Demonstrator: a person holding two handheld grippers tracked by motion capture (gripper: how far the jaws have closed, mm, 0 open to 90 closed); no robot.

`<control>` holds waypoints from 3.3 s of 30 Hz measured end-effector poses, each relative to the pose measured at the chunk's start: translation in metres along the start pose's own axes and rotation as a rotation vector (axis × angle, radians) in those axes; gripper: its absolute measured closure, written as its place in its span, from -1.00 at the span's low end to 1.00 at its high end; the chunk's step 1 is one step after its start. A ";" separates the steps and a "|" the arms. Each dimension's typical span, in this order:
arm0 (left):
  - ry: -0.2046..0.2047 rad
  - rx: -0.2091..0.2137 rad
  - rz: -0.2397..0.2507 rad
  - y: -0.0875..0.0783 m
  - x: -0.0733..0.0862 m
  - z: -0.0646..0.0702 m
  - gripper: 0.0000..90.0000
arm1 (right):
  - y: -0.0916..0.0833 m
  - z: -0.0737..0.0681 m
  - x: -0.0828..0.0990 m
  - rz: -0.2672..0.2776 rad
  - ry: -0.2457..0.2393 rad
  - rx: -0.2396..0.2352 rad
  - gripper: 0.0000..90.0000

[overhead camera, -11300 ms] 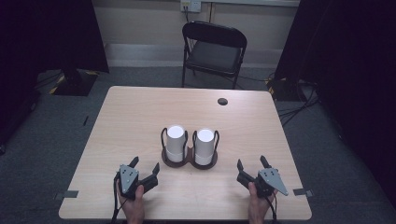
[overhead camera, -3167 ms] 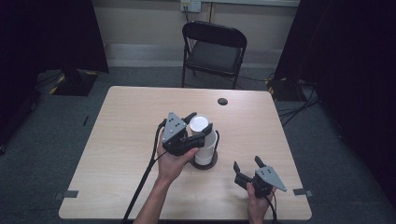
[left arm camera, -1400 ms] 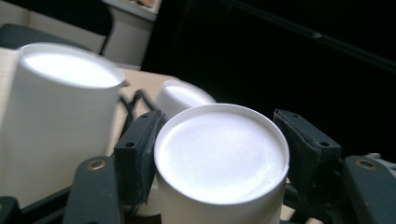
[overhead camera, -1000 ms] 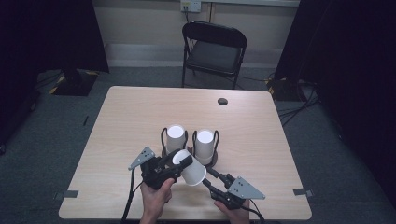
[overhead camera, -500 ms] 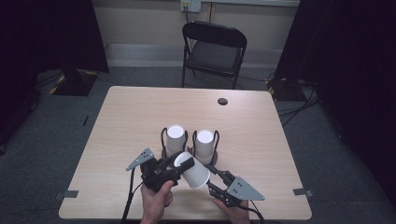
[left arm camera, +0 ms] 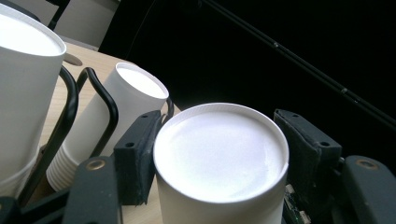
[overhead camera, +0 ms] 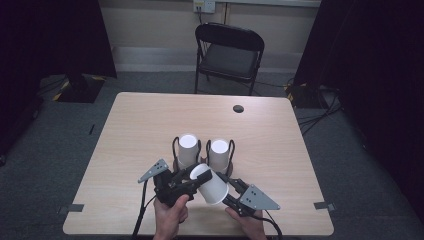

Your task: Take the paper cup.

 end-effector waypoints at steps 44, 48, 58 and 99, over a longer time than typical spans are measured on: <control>0.300 -0.212 -0.026 -0.017 -0.011 -0.012 -0.49 | -0.008 0.008 -0.001 -0.241 0.145 -0.008 0.89; 0.332 -0.196 -0.033 -0.022 -0.006 -0.017 -0.52 | -0.009 0.011 -0.001 -0.275 0.165 0.004 0.89; 0.432 -0.130 -0.053 -0.031 0.006 -0.025 -0.51 | -0.009 0.014 -0.004 -0.340 0.180 -0.016 0.89; 0.705 -0.149 -0.350 -0.008 0.030 -0.016 -0.58 | 0.013 0.041 -0.028 -0.752 0.235 -0.195 0.90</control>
Point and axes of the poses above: each handheld gripper's, and its own axes: y roughly forward along the jaws, x roughly out of its underside, z roughly to its right, the point moved 1 cm from there along y, roughly forward along the jaws, and after that the axes turned 1 degree about x, right-handed, at the moved point
